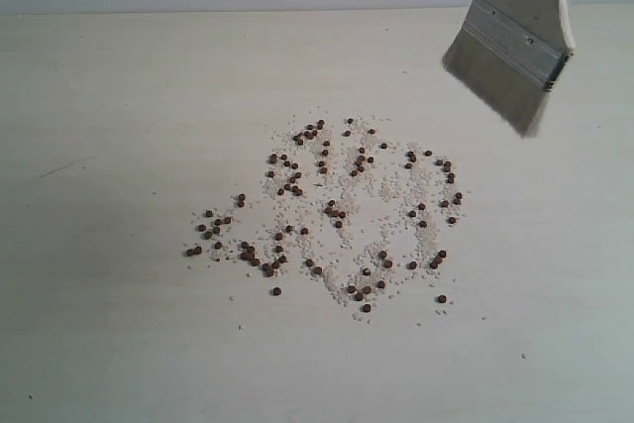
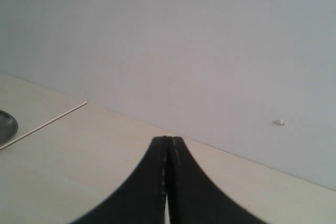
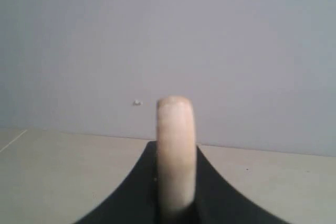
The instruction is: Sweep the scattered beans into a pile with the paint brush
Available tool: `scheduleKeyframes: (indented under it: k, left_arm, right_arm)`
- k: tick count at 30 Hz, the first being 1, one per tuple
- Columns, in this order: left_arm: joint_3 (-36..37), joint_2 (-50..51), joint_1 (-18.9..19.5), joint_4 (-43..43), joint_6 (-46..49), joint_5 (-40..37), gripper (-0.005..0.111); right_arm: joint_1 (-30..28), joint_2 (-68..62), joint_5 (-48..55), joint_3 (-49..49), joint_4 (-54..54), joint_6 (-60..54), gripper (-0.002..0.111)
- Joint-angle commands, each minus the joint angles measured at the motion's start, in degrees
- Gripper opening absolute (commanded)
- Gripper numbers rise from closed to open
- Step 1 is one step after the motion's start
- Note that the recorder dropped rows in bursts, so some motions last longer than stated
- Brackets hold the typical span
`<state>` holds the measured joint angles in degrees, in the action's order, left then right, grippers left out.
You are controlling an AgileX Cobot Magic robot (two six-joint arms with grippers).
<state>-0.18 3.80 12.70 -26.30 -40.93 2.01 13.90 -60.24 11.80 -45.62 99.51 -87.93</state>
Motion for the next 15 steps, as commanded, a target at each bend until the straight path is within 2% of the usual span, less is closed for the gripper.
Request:
scheduleKeyframes:
  k: [1, 5, 10, 15]
  left_arm:
    - [0.2, -0.3, -0.1, 0.0, 0.1, -0.1, 0.0]
    - [0.2, -0.3, -0.1, 0.0, 0.2, -0.1, 0.0]
    - [0.2, -0.3, -0.1, 0.0, 0.2, -0.1, 0.0]
    - [0.2, -0.3, -0.1, 0.0, 0.2, -0.1, 0.0]
  right_arm:
    - [0.1, 3.7, -3.8, 1.0, -10.7, 9.7, 0.0]
    - [0.1, 9.0, -9.3, 3.8, -21.5, 17.3, 0.0]
    - [0.1, 18.7, -13.8, 9.8, -22.0, 17.2, 0.0]
    - [0.1, 24.7, -12.6, 17.3, -19.7, 20.6, 0.0]
